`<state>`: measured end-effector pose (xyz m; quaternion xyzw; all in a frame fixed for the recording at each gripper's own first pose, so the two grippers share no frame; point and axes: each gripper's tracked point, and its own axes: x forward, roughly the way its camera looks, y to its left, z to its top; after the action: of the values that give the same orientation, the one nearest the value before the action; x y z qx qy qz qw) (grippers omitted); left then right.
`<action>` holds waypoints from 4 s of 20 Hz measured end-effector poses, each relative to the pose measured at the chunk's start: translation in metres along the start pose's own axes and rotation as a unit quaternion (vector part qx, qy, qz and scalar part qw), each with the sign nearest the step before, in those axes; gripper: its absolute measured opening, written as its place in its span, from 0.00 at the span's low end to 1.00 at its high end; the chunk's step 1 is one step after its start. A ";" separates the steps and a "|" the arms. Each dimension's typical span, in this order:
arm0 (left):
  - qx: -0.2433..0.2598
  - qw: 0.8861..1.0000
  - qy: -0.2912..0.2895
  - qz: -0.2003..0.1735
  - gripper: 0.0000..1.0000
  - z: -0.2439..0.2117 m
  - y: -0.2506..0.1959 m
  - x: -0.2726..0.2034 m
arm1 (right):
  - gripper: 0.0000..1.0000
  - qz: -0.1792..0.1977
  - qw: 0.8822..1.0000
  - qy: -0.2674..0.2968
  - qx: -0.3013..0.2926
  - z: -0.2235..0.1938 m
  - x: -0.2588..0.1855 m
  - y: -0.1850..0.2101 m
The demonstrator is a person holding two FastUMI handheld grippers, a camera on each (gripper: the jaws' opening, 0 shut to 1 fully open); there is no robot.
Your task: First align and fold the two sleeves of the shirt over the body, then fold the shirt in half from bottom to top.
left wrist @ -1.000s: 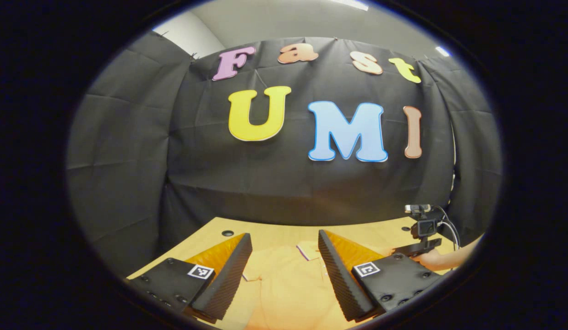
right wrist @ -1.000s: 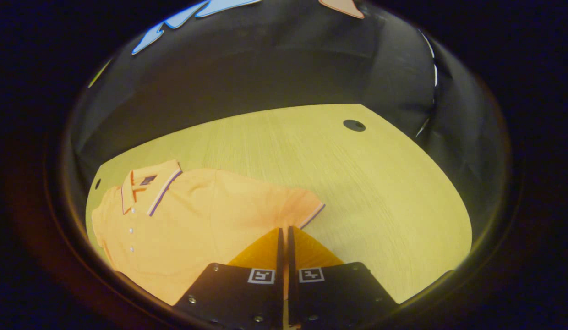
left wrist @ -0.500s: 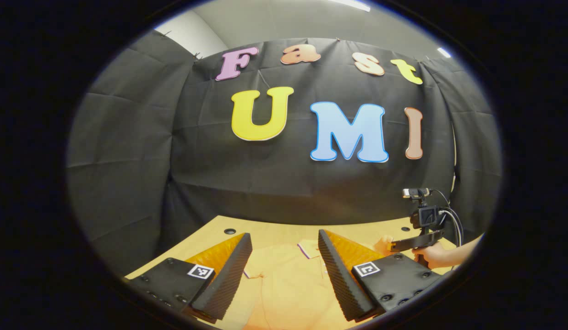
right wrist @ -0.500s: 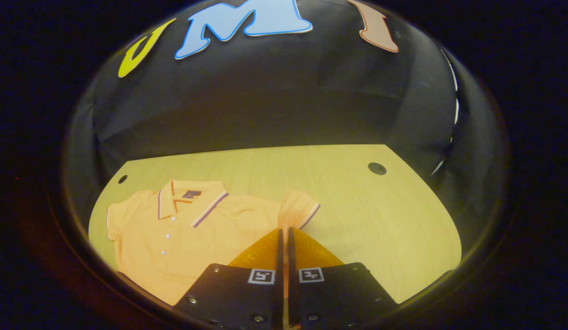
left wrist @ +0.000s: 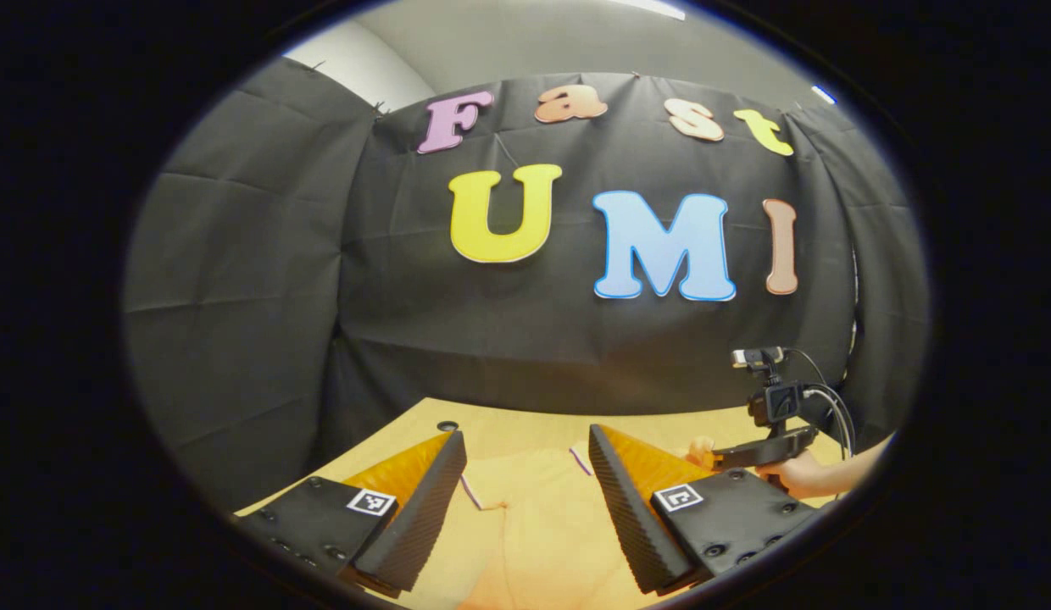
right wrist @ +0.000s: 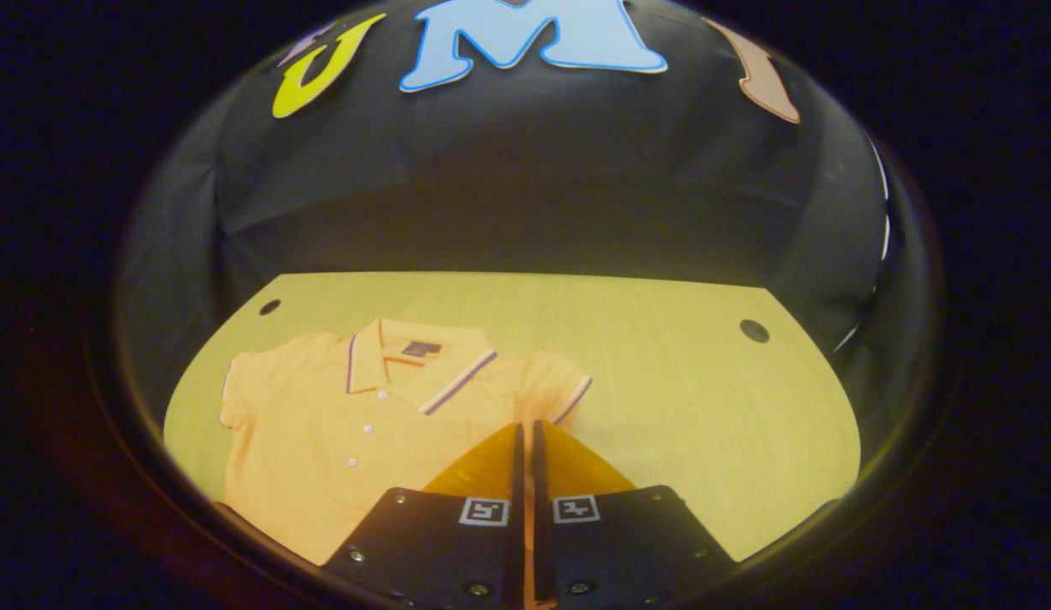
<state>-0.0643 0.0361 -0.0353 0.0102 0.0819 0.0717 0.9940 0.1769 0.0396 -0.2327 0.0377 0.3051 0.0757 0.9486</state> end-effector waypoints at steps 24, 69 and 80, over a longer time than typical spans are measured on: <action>-0.019 0.998 0.016 -0.060 0.95 -0.025 0.025 0.073 | 0.92 0.019 0.999 -0.015 -0.027 0.013 -0.050 0.061; 0.004 0.967 0.256 0.011 0.45 -0.285 0.106 0.317 | 0.93 -0.024 0.993 -0.100 0.062 0.000 -0.248 0.072; 0.033 0.971 0.238 0.008 0.11 -0.264 0.087 0.319 | 0.93 -0.047 0.990 -0.103 0.085 -0.008 -0.259 0.044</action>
<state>0.1916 0.1704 -0.3442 0.0260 0.3186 0.0768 0.9444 -0.0406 0.0400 -0.0857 0.1112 0.2128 0.0000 0.9707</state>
